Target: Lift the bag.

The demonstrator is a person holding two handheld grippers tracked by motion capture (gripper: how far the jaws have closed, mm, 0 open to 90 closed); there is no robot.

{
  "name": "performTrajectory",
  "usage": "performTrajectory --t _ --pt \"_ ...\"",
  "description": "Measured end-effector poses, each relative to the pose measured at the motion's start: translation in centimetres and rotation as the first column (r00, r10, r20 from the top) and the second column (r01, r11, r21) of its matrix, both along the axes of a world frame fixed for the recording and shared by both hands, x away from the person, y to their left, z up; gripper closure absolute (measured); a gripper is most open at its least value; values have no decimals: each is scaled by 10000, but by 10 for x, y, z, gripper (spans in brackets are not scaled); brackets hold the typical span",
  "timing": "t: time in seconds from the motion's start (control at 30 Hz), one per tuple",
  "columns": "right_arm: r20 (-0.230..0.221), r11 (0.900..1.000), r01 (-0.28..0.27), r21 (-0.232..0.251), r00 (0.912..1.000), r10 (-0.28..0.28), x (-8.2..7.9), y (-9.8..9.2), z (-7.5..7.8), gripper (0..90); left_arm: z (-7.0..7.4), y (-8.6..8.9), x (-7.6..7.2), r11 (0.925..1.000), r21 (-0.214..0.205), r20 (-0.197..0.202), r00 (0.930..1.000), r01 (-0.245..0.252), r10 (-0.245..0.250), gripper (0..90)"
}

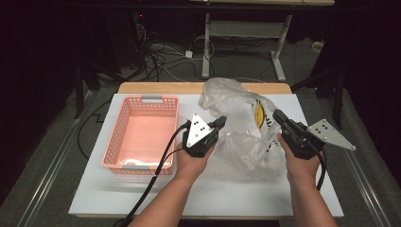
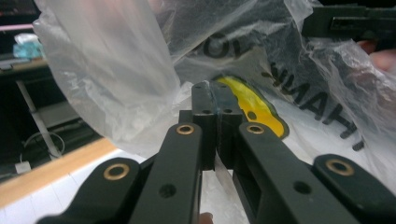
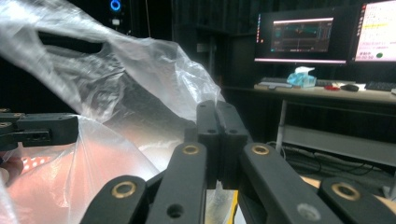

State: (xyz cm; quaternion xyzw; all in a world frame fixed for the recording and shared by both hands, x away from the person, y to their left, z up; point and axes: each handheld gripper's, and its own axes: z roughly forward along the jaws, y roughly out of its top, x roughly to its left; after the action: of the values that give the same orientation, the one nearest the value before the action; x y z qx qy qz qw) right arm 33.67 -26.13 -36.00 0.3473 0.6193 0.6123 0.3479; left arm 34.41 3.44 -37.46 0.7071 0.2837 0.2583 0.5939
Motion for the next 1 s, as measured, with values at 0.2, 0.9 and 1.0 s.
performTrajectory --t 0.2,0.9,1.0 --pt "520 9996 166 214 9985 -177 1 4 14 900 16 -1 2 9995 -315 484 9988 -78 93 878" --pt "2115 9887 1069 1051 9691 -1272 9 -18 103 900 96 -5 29 9934 -1104 1604 9859 -304 480 878" --pt "2146 9866 1247 1050 9659 -1449 12 -25 112 900 97 -4 37 9926 -1125 1460 9874 -446 609 878"
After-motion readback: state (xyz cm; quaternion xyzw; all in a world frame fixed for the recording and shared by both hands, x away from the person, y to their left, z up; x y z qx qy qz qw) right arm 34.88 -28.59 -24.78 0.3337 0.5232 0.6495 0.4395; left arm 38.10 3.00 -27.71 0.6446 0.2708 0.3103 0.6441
